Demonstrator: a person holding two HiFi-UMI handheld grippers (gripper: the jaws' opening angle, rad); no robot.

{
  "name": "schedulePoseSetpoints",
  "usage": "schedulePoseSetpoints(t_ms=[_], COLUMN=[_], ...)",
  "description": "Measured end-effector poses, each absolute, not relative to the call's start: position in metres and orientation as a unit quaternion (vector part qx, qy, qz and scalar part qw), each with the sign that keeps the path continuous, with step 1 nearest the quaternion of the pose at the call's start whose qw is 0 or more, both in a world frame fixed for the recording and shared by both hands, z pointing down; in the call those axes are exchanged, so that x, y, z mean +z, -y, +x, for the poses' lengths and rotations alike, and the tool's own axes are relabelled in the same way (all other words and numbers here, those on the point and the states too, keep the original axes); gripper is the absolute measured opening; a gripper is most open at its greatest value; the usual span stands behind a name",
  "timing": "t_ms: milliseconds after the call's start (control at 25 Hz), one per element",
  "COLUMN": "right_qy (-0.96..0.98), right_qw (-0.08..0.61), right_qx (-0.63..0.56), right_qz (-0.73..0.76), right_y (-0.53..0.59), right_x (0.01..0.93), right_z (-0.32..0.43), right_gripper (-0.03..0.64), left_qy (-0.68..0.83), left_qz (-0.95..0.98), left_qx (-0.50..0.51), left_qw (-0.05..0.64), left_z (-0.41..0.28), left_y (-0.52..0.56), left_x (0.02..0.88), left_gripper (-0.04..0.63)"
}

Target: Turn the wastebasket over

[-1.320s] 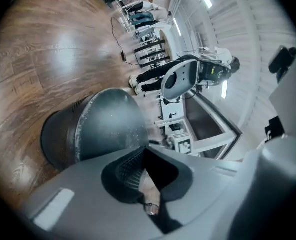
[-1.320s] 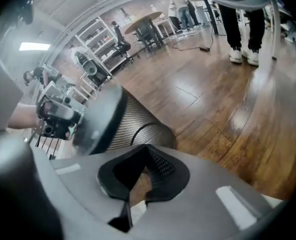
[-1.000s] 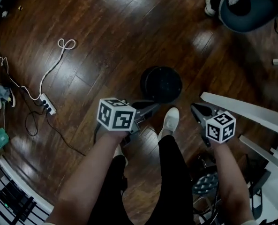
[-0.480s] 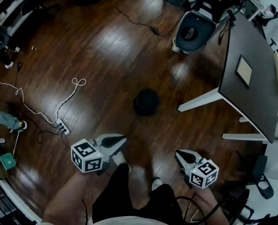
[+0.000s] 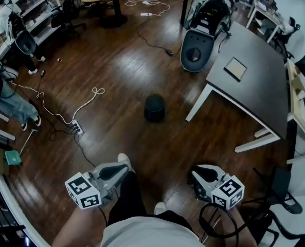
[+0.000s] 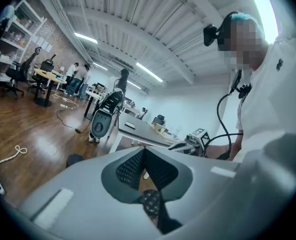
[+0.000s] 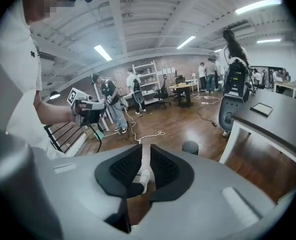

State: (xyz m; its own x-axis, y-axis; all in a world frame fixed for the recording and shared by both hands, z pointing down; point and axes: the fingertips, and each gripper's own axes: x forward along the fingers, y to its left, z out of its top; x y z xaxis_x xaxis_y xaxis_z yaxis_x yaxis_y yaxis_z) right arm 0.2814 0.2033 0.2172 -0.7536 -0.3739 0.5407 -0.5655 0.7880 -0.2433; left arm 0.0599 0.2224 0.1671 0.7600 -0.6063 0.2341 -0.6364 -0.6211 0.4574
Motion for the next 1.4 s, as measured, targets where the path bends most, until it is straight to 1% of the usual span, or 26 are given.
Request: schedulePoseSetpoints(t_ms=[120, 240, 440, 560, 720, 920, 1080, 1400], right_qy=[0.921, 0.927, 0.932, 0.933, 0.937, 0.942, 0.943, 0.945], right_qw=[0.223, 0.199, 0.166, 0.156, 0.165, 0.166, 0.161, 0.174], right_qx=[0.185, 0.163, 0.145, 0.144, 0.133, 0.117, 0.103, 0.086], right_qz=[0.259, 0.273, 0.288, 0.291, 0.276, 0.267, 0.271, 0.263], right_y=[-0.237, -0.257, -0.288, -0.311, -0.338, -0.354, -0.367, -0.4], right_x=[0.191, 0.161, 0.134, 0.126, 0.121, 0.108, 0.096, 0.085], right_z=[0.314, 0.331, 0.348, 0.355, 0.341, 0.315, 0.302, 0.259], right_gripper=[0.069, 0.088, 0.103, 0.111, 0.121, 0.121, 0.12, 0.118], left_qy=[0.362, 0.382, 0.394, 0.382, 0.373, 0.374, 0.372, 0.37], left_qz=[0.894, 0.889, 0.896, 0.905, 0.912, 0.912, 0.915, 0.918], left_qx=[0.025, 0.017, 0.049, 0.052, 0.05, 0.038, 0.043, 0.03], left_qw=[0.261, 0.253, 0.199, 0.178, 0.162, 0.163, 0.151, 0.141], left_z=[0.08, 0.083, 0.101, 0.116, 0.12, 0.106, 0.099, 0.069], left_y=[-0.27, -0.294, -0.314, -0.329, -0.351, -0.373, -0.386, -0.42], left_x=[0.143, 0.119, 0.095, 0.084, 0.077, 0.077, 0.076, 0.068], left_gripper=[0.0, 0.0, 0.0, 0.0, 0.0, 0.0, 0.0, 0.0])
